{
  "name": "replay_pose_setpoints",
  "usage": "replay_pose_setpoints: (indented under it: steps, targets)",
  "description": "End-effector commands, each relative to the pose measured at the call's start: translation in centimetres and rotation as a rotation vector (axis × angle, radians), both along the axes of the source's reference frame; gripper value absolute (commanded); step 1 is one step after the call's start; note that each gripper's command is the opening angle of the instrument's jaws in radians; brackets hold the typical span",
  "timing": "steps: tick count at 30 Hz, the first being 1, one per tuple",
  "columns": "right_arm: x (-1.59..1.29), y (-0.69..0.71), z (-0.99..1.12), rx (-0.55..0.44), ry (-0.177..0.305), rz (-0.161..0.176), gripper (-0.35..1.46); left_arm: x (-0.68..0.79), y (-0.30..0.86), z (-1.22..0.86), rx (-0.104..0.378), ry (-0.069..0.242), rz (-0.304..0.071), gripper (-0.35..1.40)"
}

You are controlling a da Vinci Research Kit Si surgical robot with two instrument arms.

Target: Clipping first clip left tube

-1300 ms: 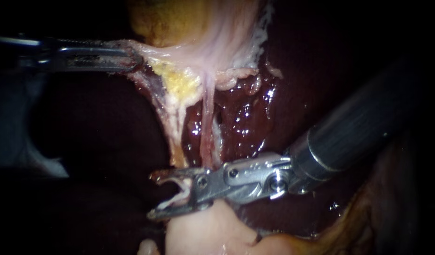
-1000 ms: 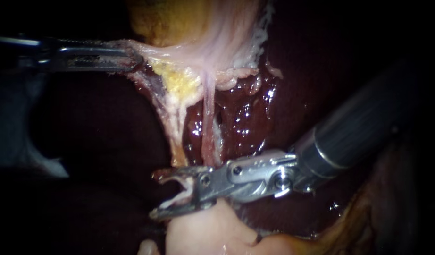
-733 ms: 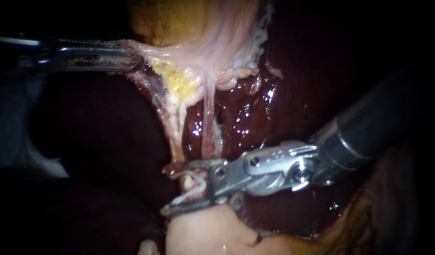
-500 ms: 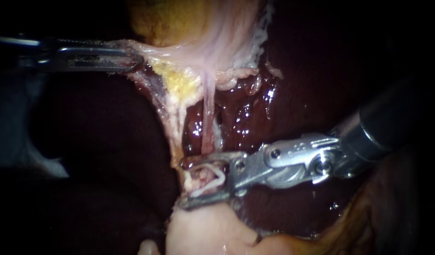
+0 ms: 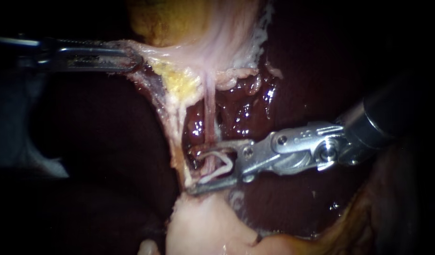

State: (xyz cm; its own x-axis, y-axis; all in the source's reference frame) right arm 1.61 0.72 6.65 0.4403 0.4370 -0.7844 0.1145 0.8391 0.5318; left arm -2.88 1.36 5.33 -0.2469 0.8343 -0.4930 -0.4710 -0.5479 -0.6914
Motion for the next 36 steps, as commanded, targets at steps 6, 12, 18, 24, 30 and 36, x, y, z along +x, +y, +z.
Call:
replay_pose_setpoints:
  steps: [6,12,18,24,30,36]
  targets:
    - [0.00,0.06,0.12,0.003,0.005,0.008,0.46,0.00,0.00,0.00,0.000,0.000,0.000,-0.35]
    - [0.06,0.04,0.22,0.016,0.048,-0.004,0.48,0.00,0.00,0.00,0.000,0.000,0.000,-0.35]
    - [0.13,-0.05,0.24,0.045,0.119,-0.040,0.46,0.00,0.00,0.00,0.000,0.000,0.000,-0.35]
    - [0.29,-0.10,0.23,0.079,0.154,-0.052,0.45,-0.01,0.00,0.00,0.000,0.000,0.000,-0.35]
    - [0.50,-0.26,0.30,0.113,0.143,-0.057,0.45,-0.01,0.00,0.00,0.000,0.001,0.000,-0.35]
    - [0.64,-0.35,0.27,0.143,0.127,-0.036,0.45,-0.01,0.00,0.00,0.000,0.000,0.000,-0.35]
